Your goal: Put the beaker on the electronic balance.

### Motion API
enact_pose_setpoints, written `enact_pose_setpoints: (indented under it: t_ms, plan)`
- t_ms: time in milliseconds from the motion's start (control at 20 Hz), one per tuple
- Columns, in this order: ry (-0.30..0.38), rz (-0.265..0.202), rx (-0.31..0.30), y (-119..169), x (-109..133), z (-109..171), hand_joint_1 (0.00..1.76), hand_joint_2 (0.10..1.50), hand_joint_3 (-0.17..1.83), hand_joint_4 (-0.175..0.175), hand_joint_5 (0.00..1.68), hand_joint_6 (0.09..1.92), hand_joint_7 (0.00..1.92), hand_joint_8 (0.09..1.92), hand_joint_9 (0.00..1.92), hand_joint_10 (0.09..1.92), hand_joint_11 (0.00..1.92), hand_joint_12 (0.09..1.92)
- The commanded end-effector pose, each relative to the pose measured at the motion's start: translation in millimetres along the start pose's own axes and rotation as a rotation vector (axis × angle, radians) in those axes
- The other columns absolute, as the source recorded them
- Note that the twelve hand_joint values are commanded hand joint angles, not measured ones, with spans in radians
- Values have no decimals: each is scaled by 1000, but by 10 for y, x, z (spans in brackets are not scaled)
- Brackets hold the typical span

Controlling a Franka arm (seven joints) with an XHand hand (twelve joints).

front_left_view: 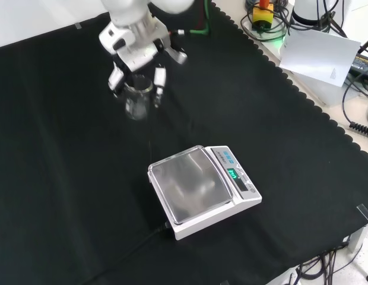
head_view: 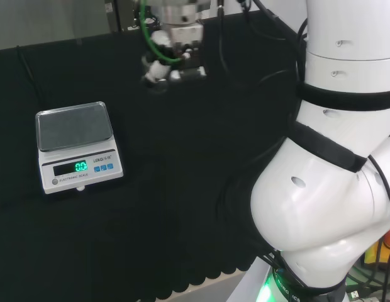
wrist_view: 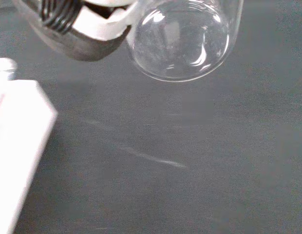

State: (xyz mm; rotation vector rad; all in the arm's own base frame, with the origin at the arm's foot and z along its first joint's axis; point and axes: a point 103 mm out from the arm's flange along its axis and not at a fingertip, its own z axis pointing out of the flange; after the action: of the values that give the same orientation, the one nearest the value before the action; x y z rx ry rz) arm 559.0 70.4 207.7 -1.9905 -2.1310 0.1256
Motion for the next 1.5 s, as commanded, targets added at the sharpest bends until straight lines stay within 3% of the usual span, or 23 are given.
enact_pose_setpoints:
  t_ms: [50,350,1000,1200,1350,1400,1500]
  plan:
    - [-35,-187,52,69,1132,183,1200,1213,49,-175,731,1381,763,1396,1037,1189,1255,782]
    - [-40,-252,88,96,1520,359,1202,1212,44,-175,736,1374,768,1389,1041,1188,1253,784]
    - [-49,-276,167,131,1643,618,1172,1201,34,-175,770,1331,763,1399,1051,1179,1258,788]
    - [-58,-286,205,141,1640,607,1101,1176,40,-137,815,1275,728,1422,1061,1140,1289,786]
    - [-49,-291,254,150,1639,558,1113,1087,-2,-85,577,1341,693,1365,1072,1065,1250,801]
    - [-49,-291,259,150,1637,526,1070,1056,-28,-67,431,1189,651,1306,1065,1010,1180,842]
    - [-38,-296,252,142,1630,445,905,992,-111,-46,213,650,504,1164,952,932,955,1013]
